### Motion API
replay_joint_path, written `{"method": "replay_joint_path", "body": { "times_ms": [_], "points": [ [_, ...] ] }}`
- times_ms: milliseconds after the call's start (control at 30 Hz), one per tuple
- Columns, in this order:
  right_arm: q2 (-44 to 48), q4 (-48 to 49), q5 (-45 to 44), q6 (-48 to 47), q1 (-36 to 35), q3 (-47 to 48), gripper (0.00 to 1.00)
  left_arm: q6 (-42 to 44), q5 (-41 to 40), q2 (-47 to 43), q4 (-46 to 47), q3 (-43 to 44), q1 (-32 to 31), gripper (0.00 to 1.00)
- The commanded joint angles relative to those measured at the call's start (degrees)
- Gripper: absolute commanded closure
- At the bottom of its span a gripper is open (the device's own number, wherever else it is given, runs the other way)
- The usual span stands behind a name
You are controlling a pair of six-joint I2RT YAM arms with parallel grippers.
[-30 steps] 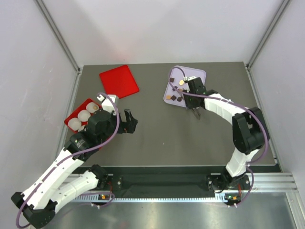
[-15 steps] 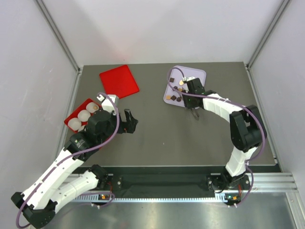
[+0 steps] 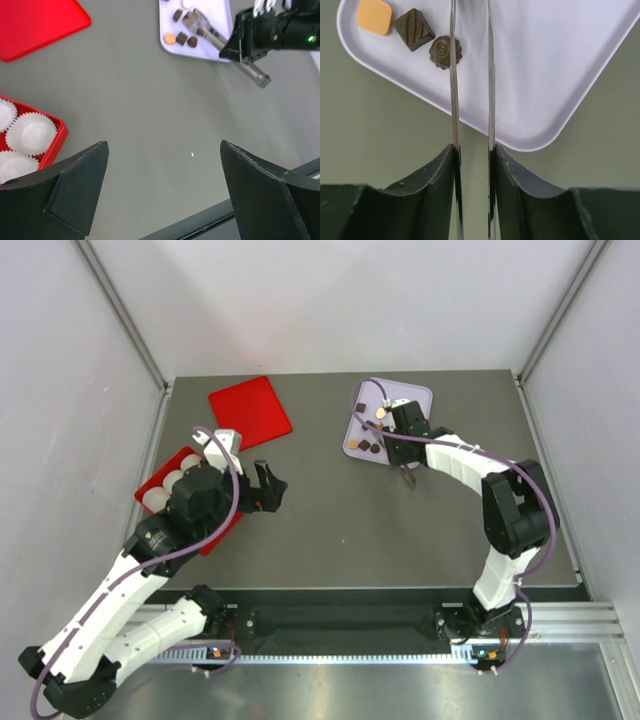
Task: Pack the chocolate
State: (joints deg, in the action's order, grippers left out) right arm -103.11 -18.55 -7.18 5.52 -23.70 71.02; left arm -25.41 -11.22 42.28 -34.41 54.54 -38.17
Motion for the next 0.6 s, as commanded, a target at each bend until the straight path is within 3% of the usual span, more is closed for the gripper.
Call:
{"method": "replay_joint_path", "body": {
  "times_ms": [0,333,567],
  "points": [
    [6.24,-0.09,0.94,0.89,0.77,3.51,0.71,0.62,-0.99,0.69,-0.56,6.26,0.03,0.02],
    [13.90,1.57,5.06,8.44,-3.27,3.86,0.75,-0.07,0.32,-0.18,-2.59,13.57,0.12,0.02],
    [7.33,9.75,8.76,14.95,-13.98,8.33,0.75,-1.57,1.03,-3.16,-3.38,15.67,0.03,0.02]
  ]
}}
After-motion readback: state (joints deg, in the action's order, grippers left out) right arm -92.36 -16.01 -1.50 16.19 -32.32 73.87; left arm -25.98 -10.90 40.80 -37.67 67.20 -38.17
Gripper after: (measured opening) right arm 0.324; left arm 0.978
